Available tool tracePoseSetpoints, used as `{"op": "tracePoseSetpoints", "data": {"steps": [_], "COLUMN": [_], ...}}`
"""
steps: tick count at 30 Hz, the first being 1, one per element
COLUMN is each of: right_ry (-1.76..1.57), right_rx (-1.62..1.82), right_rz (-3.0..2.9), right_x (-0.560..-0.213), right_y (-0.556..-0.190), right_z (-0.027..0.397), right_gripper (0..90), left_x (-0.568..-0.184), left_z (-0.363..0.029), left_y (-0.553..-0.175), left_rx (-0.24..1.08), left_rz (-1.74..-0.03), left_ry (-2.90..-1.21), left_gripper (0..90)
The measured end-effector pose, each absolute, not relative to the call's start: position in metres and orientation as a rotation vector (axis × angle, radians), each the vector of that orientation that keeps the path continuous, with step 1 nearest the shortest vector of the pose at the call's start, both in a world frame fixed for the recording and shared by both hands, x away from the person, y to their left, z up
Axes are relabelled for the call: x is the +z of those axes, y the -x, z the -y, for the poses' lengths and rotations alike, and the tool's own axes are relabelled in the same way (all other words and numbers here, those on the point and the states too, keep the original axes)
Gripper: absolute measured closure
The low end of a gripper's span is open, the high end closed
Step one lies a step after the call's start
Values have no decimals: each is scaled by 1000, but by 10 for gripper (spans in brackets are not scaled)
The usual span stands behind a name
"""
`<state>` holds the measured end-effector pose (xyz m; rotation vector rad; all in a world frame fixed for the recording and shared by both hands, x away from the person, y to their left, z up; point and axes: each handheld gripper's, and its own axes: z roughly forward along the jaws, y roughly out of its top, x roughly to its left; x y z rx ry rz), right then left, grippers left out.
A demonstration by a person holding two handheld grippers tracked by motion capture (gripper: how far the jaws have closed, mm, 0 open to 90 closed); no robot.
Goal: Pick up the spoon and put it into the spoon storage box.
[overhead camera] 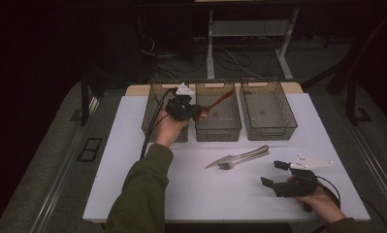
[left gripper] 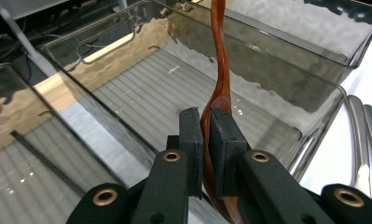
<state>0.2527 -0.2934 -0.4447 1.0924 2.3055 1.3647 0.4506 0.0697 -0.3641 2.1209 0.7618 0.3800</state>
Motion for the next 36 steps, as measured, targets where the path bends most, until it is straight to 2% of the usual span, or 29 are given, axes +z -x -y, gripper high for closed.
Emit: {"op": "tracePoseSetpoints", "data": {"steps": [21, 36], "right_ry": [-1091, -1088], "right_rx": [1370, 1368], "right_rz": [-2300, -2306], "right_x": [-444, -444], "right_y": [-252, -252], "right_z": [294, 294], "right_gripper": [153, 153], "left_x": [-382, -376], "left_z": [-55, -56], "left_y": [-455, -452], "left_rx": [359, 355], "left_rz": [-806, -771], "left_ry": [-2171, -2115], "left_gripper": [825, 727]}}
